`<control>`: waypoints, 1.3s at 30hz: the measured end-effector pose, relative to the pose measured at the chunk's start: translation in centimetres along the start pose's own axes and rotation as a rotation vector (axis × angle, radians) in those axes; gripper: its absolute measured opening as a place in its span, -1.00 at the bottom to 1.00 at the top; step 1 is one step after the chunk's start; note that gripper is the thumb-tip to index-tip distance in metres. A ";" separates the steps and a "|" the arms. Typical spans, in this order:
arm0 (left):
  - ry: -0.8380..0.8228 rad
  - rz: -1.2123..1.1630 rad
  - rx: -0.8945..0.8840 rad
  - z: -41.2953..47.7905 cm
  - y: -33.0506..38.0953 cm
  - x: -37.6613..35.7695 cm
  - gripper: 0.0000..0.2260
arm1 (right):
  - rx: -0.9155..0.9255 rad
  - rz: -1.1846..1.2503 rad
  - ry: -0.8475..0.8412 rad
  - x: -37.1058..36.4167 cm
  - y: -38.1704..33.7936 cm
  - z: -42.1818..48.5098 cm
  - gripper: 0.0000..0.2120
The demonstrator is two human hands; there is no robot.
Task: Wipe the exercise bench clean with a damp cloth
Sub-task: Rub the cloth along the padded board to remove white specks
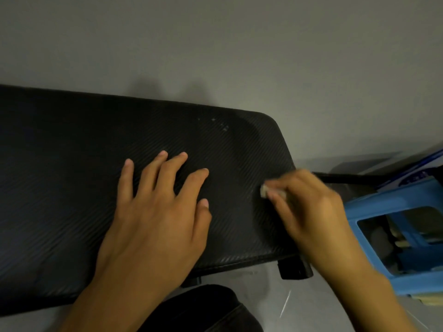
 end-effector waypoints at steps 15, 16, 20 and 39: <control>-0.032 0.050 0.006 -0.1 -0.1 0.0 -0.54 | 0.047 0.048 -0.052 0.1 -2.3 -3.0 -0.86; -0.032 0.051 0.004 -0.1 -0.1 0.0 -0.54 | 0.011 0.025 -0.027 0.1 -1.3 -1.8 -0.88; -0.027 0.030 0.005 -0.2 -0.1 0.1 -0.54 | -0.107 -0.028 0.095 -2.0 1.2 4.6 -0.91; -0.044 0.037 0.036 0.0 0.0 0.1 -0.54 | -0.010 -0.059 -0.054 -5.5 -2.2 13.6 -0.86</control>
Point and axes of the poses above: each hand's wrist, its own z-axis towards the middle knuckle, its own x-axis out of the back of the hand, y = z × x, the point moved 5 cm from there along z, towards the middle knuckle, and after that the axes turned 3 degrees about z, right-handed, at the moved point
